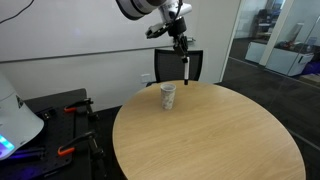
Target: Remove the marker from the cup and put it on the table
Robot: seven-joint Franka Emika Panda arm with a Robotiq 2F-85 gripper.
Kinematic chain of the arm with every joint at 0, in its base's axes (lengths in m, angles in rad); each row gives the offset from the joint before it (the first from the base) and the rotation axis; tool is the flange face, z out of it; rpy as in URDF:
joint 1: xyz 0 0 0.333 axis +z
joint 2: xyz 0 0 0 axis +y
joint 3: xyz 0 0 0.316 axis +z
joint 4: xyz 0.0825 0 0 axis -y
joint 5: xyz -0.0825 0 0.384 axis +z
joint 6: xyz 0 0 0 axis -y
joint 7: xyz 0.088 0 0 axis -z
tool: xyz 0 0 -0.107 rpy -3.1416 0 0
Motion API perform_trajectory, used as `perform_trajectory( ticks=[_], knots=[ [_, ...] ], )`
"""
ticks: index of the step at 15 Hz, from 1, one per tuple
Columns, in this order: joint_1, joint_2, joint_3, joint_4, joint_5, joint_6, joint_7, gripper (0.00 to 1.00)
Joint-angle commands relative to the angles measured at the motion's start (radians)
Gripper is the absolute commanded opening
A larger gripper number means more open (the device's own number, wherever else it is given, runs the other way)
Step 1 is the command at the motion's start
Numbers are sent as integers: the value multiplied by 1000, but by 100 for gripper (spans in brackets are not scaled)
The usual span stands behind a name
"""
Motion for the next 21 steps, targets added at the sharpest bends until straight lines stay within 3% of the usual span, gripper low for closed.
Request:
perform_trajectory(
  ticks=[1, 3, 4, 10, 11, 14, 21],
  knots=[
    [-58, 47, 26, 44, 24, -39, 16, 5],
    [-92, 85, 42, 72, 63, -65, -31, 5],
    [-75, 46, 27, 22, 23, -20, -1, 20],
    [-86, 90, 30, 56, 40, -32, -11, 20],
    [-105, 101, 47, 64, 70, -27, -37, 5],
    [-162, 150, 83, 109, 180, -52, -95, 5],
    [-229, 299, 86, 268, 358, -121, -160, 5]
  ],
)
